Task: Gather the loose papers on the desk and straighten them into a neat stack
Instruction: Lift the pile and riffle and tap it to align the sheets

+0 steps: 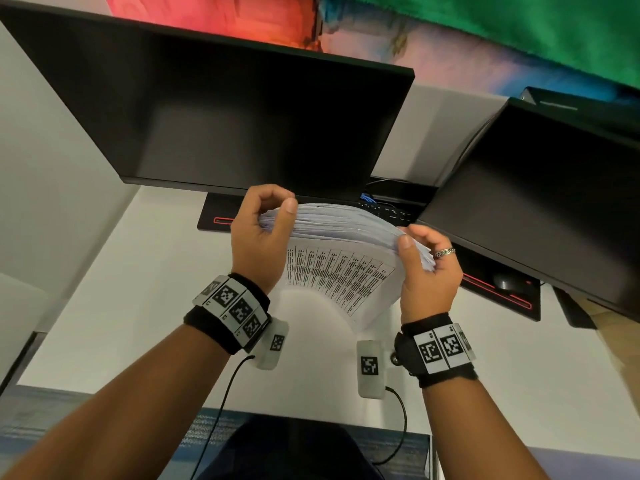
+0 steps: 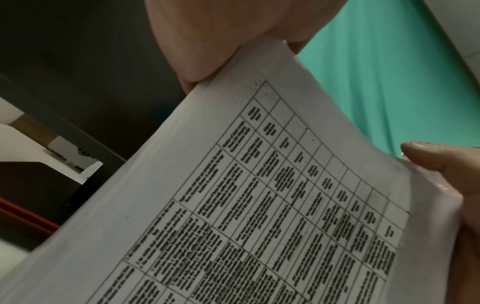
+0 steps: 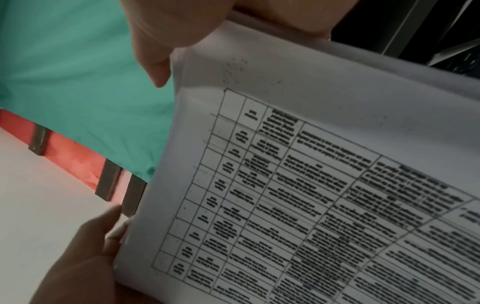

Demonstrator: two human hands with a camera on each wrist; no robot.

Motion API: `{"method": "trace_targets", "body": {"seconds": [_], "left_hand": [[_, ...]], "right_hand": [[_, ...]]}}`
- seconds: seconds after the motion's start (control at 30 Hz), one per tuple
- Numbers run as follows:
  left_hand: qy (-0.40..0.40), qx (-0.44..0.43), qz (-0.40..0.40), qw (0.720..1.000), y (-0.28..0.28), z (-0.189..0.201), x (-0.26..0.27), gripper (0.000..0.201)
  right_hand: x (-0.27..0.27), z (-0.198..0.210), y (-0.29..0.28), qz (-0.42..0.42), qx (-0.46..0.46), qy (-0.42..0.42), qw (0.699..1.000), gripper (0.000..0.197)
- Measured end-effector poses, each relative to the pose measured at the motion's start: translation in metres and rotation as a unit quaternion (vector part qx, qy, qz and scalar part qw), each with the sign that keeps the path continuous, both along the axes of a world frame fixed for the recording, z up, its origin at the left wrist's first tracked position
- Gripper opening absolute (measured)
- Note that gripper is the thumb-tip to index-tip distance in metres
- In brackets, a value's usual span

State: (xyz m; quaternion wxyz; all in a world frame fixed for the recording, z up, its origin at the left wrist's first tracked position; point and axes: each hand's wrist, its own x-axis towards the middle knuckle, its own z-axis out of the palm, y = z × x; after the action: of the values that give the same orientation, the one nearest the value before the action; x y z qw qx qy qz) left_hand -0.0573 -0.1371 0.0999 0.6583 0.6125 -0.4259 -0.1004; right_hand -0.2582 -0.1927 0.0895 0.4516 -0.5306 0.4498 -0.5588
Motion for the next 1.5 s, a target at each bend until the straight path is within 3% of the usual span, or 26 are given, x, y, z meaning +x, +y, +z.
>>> {"method": "trace_targets", "body": {"seconds": [0.27,0.63,0.7,0.8,0.83,0.87,0.93,1.0,1.07,1.17,1.23,1.33,1.43,1.5], "left_hand": [[-0.005,0.020,0.014,1.000,-0.010,-0.001,0.003,0.013],[0.055,0.035,-0.009,0.998,-0.016,0.001,0.012,0.013],[0.058,0.033,-0.047,0.997,-0.013,-0.001,0.015,0.026],[0.105,0.073,-0.177,0.976,-0.004,-0.013,0.024,0.074],[0.117,0.098,-0.195,0.969,-0.001,-0.017,0.027,0.080],[0.112,0.121,-0.191,0.968,0.001,-0.018,0.029,0.073],[0.058,0.153,-0.154,0.974,0.002,-0.013,0.031,0.038],[0.060,0.159,-0.149,0.974,0.001,-0.009,0.035,0.025],[0.127,0.145,-0.199,0.961,0.002,-0.013,0.039,0.039],[0.213,0.109,-0.286,0.928,0.007,-0.028,0.038,0.076],[0.237,0.088,-0.296,0.921,0.007,-0.032,0.034,0.083],[0.231,0.057,-0.248,0.939,0.007,-0.032,0.025,0.071],[0.156,0.043,-0.097,0.982,0.006,-0.028,0.014,0.045],[0.120,0.040,-0.023,0.992,0.005,-0.026,0.008,0.034]], "right_hand": [[0.005,0.002,-0.001,-0.029,-0.006,0.005,1.000,0.008],[0.011,0.002,-0.006,-0.085,0.018,-0.003,0.996,0.017],[0.008,0.000,-0.004,-0.065,0.018,-0.017,0.998,0.027],[-0.001,-0.012,-0.004,-0.014,0.046,-0.008,0.999,0.055],[-0.002,-0.015,-0.005,-0.005,0.068,0.005,0.998,0.057],[-0.003,-0.016,-0.008,0.003,0.085,0.020,0.996,0.053],[-0.004,-0.014,-0.014,0.018,0.099,0.029,0.995,0.038],[-0.007,-0.009,-0.020,0.034,0.077,0.015,0.996,0.032],[-0.011,-0.006,-0.021,0.072,0.041,0.016,0.996,0.041],[-0.013,-0.013,-0.019,0.119,0.049,0.022,0.991,0.073],[-0.010,-0.015,-0.019,0.115,0.052,0.022,0.992,0.081],[-0.005,-0.011,-0.016,0.089,0.051,0.005,0.995,0.069],[0.000,-0.010,-0.011,0.050,0.050,-0.037,0.997,0.043],[0.003,-0.012,-0.010,0.031,0.055,-0.044,0.997,0.031]]}}
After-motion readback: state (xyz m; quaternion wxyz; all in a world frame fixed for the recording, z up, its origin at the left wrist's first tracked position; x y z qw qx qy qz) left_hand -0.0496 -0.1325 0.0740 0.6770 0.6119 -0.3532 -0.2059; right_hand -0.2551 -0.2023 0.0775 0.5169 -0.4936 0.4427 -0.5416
